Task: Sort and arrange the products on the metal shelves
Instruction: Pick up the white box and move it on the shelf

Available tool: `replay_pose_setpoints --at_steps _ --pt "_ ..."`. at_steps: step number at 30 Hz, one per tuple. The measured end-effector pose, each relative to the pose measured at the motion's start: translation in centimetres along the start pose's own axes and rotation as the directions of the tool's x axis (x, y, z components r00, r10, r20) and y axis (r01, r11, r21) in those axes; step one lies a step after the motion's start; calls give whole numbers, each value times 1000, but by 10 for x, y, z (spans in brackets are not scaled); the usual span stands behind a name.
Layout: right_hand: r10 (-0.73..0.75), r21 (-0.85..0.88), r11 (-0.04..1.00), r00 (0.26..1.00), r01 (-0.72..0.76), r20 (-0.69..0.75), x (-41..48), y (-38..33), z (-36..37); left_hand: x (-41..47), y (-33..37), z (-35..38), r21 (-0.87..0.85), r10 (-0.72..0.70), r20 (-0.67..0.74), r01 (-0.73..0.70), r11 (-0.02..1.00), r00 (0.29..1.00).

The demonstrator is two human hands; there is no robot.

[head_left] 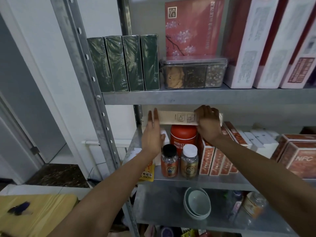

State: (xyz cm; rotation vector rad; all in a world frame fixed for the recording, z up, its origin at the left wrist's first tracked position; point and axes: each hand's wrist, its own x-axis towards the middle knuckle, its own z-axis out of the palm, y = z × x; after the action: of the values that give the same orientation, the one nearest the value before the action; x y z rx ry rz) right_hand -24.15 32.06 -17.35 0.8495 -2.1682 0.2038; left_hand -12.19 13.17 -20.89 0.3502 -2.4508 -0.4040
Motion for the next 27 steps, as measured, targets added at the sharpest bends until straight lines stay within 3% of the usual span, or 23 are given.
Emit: replay_pose_setpoints --at_steps 3,8,15,22,25,27 --pt "-13 14 1000 1000 13 -10 -16 3 -18 -7 4 -9 -64 31 -66 -35 997 997" --pt "-70 51 996 986 79 -154 -53 13 -42 -25 20 -25 -224 141 -127 -167 960 982" --pt "-90 211 966 956 152 -278 -99 35 -86 -54 54 -43 -272 305 -213 -356 894 928" --pt "-109 246 950 940 194 -322 -129 53 -128 -83 84 -66 -402 311 -302 -416 816 901" --pt "29 251 965 920 76 -392 -141 61 -142 -101 99 -85 -543 236 -257 -342 767 937" --pt "276 474 877 893 -82 -356 -152 66 -152 -113 107 -97 -664 109 -134 -171 728 985"
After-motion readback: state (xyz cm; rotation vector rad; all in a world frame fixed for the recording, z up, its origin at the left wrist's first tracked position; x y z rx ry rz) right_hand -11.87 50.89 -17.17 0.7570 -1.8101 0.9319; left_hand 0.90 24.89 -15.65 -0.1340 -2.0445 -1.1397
